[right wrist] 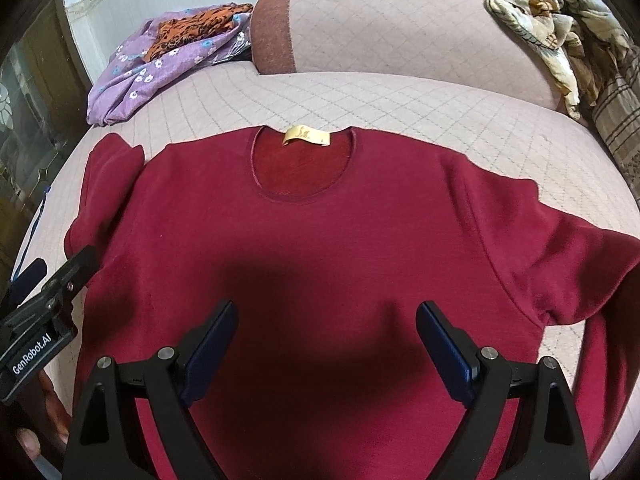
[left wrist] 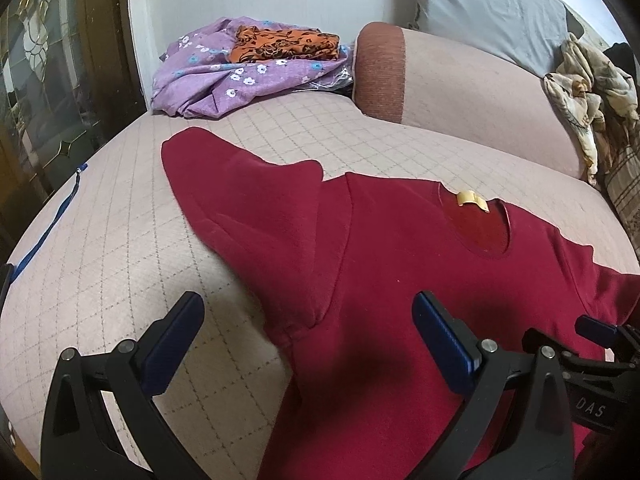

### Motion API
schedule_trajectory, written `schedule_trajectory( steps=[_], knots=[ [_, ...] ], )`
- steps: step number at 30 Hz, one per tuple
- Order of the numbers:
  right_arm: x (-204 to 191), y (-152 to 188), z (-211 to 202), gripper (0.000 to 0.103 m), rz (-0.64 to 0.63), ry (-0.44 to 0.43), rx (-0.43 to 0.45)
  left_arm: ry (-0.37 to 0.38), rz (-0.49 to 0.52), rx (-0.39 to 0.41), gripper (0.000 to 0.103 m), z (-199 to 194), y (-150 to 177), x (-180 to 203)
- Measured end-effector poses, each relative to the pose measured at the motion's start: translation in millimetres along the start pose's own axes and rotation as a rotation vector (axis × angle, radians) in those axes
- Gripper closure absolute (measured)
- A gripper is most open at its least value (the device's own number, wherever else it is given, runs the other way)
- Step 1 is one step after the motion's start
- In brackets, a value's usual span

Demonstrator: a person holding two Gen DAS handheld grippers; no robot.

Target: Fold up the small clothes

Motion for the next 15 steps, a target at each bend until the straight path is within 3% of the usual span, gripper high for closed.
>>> schedule_trajectory(
  steps=[15],
  knots=[
    [-37.7, -14.5, 18.1, 0.011, -0.087, -0.023, -0.009, -0.029, -0.045, -0.032, 0.0, 12.5, -0.9, -22.7]
  ],
)
Point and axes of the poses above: each gripper's, at about its wrist camera, not at the fingertips, and z roughly the way its jaws point, x to its right, y to its underside, the point moved 3 cm from there along z, roughly the way its jaws point, and after that the axes turned 1 degree about y, right-handed, at the moved point
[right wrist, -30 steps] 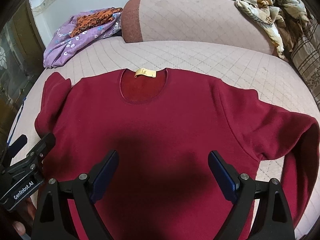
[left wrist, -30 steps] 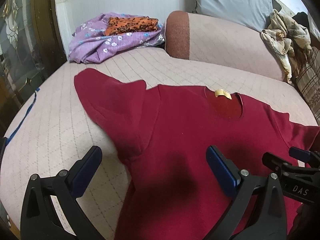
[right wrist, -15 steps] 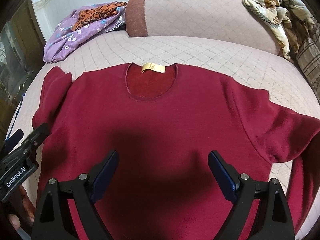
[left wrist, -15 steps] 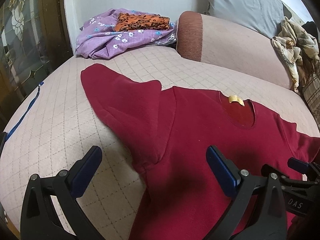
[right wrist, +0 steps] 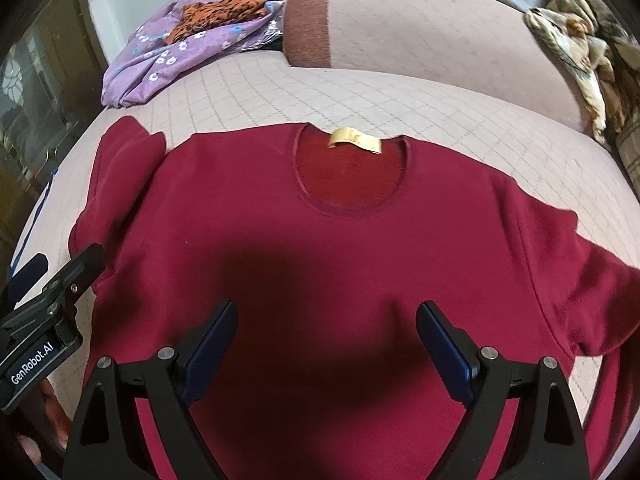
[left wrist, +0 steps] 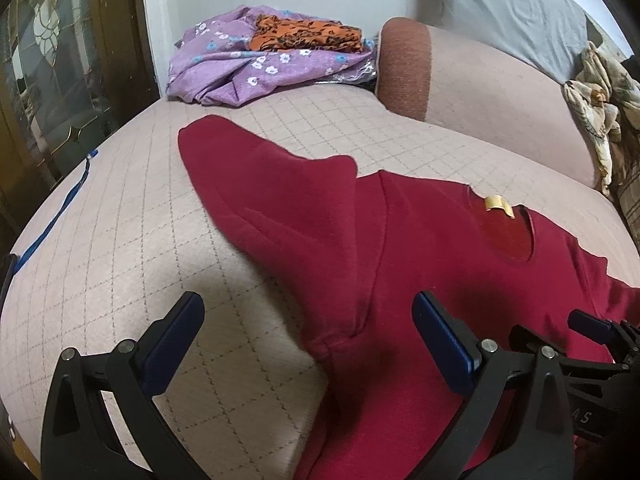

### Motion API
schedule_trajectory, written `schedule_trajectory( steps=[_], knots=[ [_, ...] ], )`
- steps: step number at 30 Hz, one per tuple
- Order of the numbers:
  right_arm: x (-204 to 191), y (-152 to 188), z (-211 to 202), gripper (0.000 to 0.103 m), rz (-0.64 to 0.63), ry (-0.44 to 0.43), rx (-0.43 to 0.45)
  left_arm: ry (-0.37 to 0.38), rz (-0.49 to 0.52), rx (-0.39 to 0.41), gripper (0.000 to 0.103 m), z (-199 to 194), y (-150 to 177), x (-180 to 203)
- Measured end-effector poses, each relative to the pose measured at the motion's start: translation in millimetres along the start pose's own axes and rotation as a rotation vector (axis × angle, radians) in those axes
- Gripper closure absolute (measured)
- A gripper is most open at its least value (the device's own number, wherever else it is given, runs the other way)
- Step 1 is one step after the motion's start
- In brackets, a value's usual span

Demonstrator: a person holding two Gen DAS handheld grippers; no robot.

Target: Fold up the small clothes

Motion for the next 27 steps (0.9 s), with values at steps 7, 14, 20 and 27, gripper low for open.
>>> schedule_trajectory(
  steps=[7, 14, 20, 27],
  knots=[
    [-7.0, -0.9, 2.2, 0.011, -0.019, 0.019, 0.012, 0.013, -0.01, -0.009, 0.0, 1.9, 1.6, -2.0],
    [-5.7, -0.1, 1.6, 0.011, -0.015, 0.015, 0.016, 0.005, 0.002, -0.007, 0.0, 2.0, 1.8, -0.7],
    [-7.0, -0.4, 2.8, 0.011, -0.021, 0.011, 0.012, -0.005, -0.015, -0.012, 0.0, 2.0, -0.2, -7.5],
    [-39.7, -26.0, 5.6, 0.012, -0.137, -0.129, 0.026, -0.183, -0.065, 0.003, 0.0, -1.1, -3.6, -51.0]
  ],
)
Point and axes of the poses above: each gripper's, at about its wrist camera, not at the fingertips, and z roughly the way its jaws point, x to its right, y to its underside, the point moved 3 cm from there along z, roughly the way its jaws point, and after that the axes turned 1 degree about y, right-handed, at the moved point
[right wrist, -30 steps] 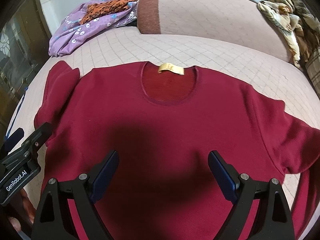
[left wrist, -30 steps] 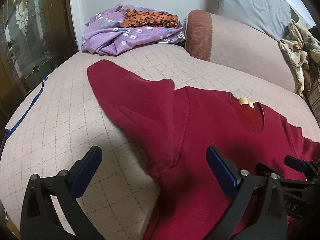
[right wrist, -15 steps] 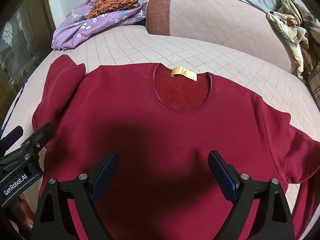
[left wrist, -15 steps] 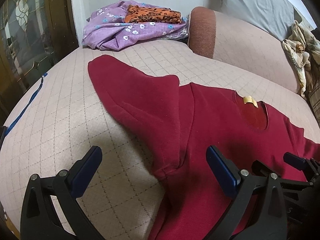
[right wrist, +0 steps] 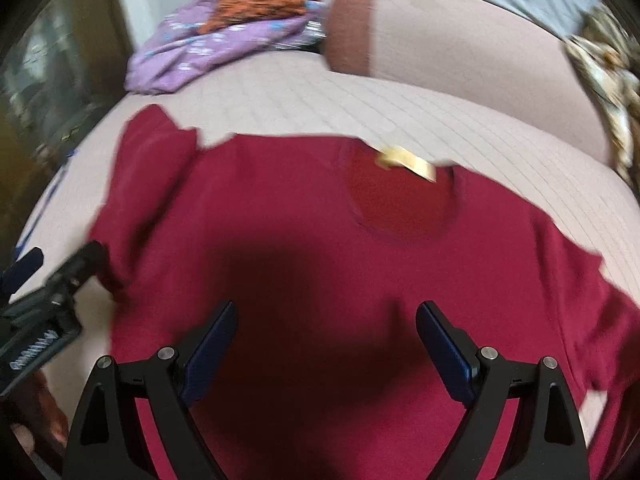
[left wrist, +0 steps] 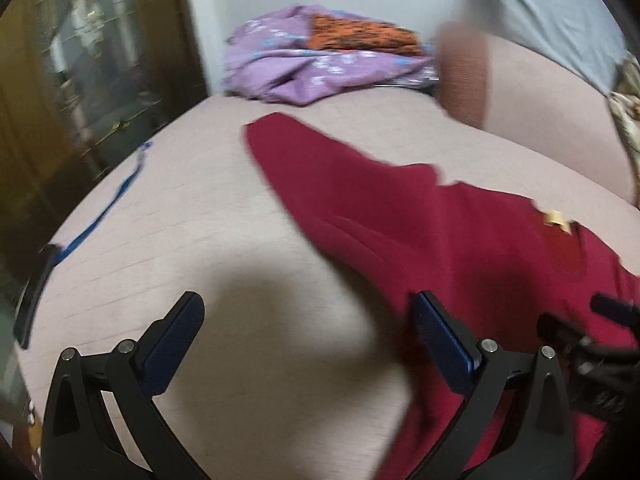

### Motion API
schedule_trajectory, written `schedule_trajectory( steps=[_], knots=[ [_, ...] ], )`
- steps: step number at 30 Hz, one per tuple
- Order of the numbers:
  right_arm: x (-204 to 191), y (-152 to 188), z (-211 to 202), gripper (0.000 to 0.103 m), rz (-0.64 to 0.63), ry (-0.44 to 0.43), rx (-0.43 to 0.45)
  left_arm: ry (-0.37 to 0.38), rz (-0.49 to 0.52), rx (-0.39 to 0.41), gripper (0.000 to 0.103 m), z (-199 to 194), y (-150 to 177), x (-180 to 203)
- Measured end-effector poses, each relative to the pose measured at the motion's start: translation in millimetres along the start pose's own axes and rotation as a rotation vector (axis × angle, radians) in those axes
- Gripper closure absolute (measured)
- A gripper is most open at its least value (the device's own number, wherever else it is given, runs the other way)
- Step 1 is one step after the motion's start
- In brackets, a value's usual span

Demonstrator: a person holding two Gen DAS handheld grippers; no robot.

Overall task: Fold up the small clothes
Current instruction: 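Grasp the sweater sleeve cuff with the right gripper and lift it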

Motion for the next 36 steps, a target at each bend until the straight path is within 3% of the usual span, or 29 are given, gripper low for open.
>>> schedule_trajectory(
  steps=[5, 11, 18, 24, 27, 29, 30, 32, 33, 36],
  knots=[
    [-53.0, -52.9, 15.7, 0.013, -0.137, -0.212, -0.003, -0.082, -0.129, -0.047, 0.0, 14.1, 0.8, -42.3],
    [-117.3, -112.7, 29.6, 0.013, -0.275, -0.286, 0.03, -0.12, -0.265, -0.077, 0.0, 26.3, 3.0, -78.2],
    [-188.6, -142.6, 101.6, 0.018, -0.387, -0.302, -0.036, -0.139, -0.252, -0.109, 0.0, 37.0, 2.7, -77.4],
    [-219.8, -151.2, 156.3, 0.018, -0.4, -0.242, -0.095, -0.126, -0.265, -0.126, 0.0, 40.9, 4.2, -76.9],
    [-227.9, -148.5, 158.5, 0.021, -0.457, -0.178, -0.047, -0.118, -0.268, -0.13, 0.0, 42.2, 4.8, -75.2],
    [-225.9, -151.9, 158.0, 0.031, -0.435, -0.168, -0.039, -0.119, -0.262, -0.135, 0.0, 43.3, 5.2, -72.6],
    [-222.0, -155.5, 156.3, 0.05, -0.409, -0.171, -0.036, -0.12, -0.259, -0.136, 0.0, 44.0, 4.3, -71.9],
    [-214.0, -161.5, 153.8, 0.075, -0.365, -0.199, -0.052, -0.124, -0.253, -0.133, 0.0, 44.1, 4.1, -70.2],
    [-207.2, -164.8, 149.2, 0.094, -0.337, -0.217, -0.06, -0.125, -0.251, -0.13, 0.0, 44.0, 3.8, -69.8],
    [-186.6, -171.3, 126.9, 0.095, -0.282, -0.266, -0.04, -0.125, -0.26, -0.121, 0.0, 43.6, 2.8, -71.7]
  ],
)
Point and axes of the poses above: each gripper's, at about its wrist camera, not at the fingertips, and z roughly the way its jaws point, x to its right, y to its underside, the point moved 3 cm from there along z, roughly the way its jaws point, and after that the axes turned 1 degree about y, right-handed, at the moved point
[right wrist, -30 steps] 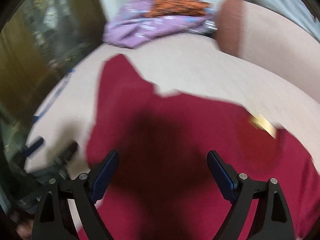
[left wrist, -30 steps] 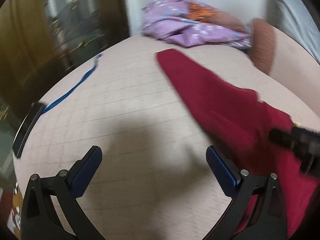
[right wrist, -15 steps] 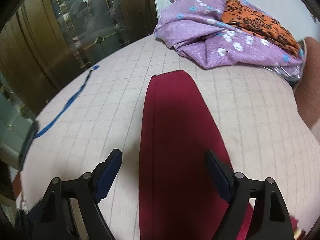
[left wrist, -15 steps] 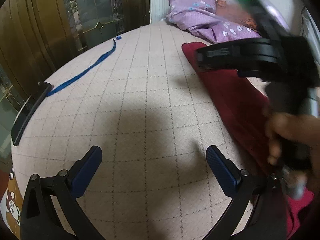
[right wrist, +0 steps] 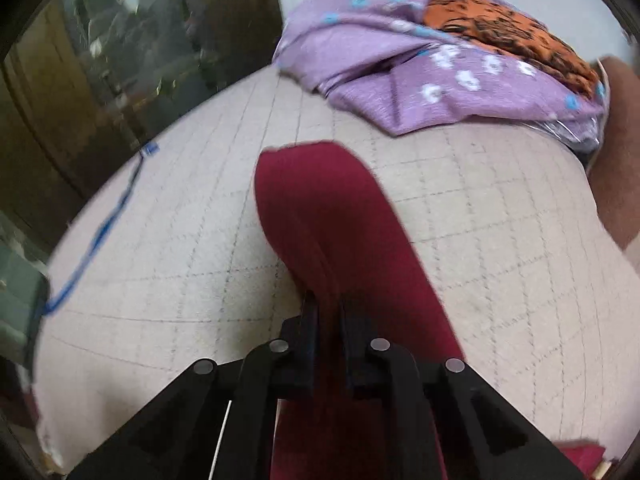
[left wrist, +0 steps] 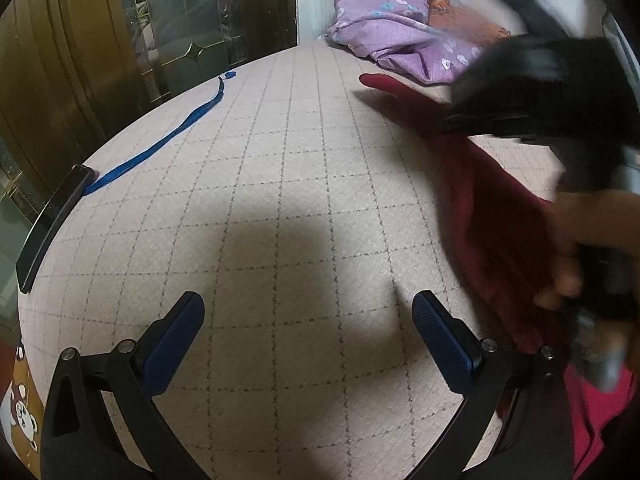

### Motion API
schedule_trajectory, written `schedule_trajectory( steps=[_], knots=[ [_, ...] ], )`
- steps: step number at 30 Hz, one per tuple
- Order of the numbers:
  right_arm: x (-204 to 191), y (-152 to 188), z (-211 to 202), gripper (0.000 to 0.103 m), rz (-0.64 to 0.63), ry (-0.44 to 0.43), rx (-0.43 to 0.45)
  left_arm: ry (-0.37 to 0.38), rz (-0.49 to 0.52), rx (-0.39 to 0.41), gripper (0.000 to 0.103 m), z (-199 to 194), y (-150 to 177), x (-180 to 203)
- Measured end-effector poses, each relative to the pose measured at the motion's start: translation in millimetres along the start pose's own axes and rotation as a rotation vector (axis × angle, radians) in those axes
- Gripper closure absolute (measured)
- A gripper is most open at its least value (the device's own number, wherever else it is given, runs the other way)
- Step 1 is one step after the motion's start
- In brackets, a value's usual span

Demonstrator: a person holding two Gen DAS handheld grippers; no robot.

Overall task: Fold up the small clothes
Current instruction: 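Grasp the sweater sleeve cuff with the right gripper and lift it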

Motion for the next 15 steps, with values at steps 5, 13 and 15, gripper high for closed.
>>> schedule_trajectory(
  steps=[5, 13, 15],
  knots=[
    [46.0, 22.2, -77.5, 0.096, 0.104, -0.076, 0.104, 0.006, -0.014, 0.009, 0.0, -4.4, -0.7, -0.2],
    [110.1, 104.8, -193.0, 0.096, 0.262, -0.12, 0.254, 0.026, 0.008, 0.04, 0.0, -12.6, -2.8, 6.0],
    [132.9, 145.0, -217.5, 0.096, 0.324, -0.101, 0.273, 0.061, 0.01, 0.065, 0.0, -20.7, -2.7, 9.2]
  ],
)
Point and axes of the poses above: each gripper's, at about its wrist camera, not at the fingertips, and z roughly the way its jaws point, x to its right, y to its underside, the point moved 3 cm from there along z, roughly the way its jaws point, and after that the axes turned 1 degree about y, right-handed, at the moved point
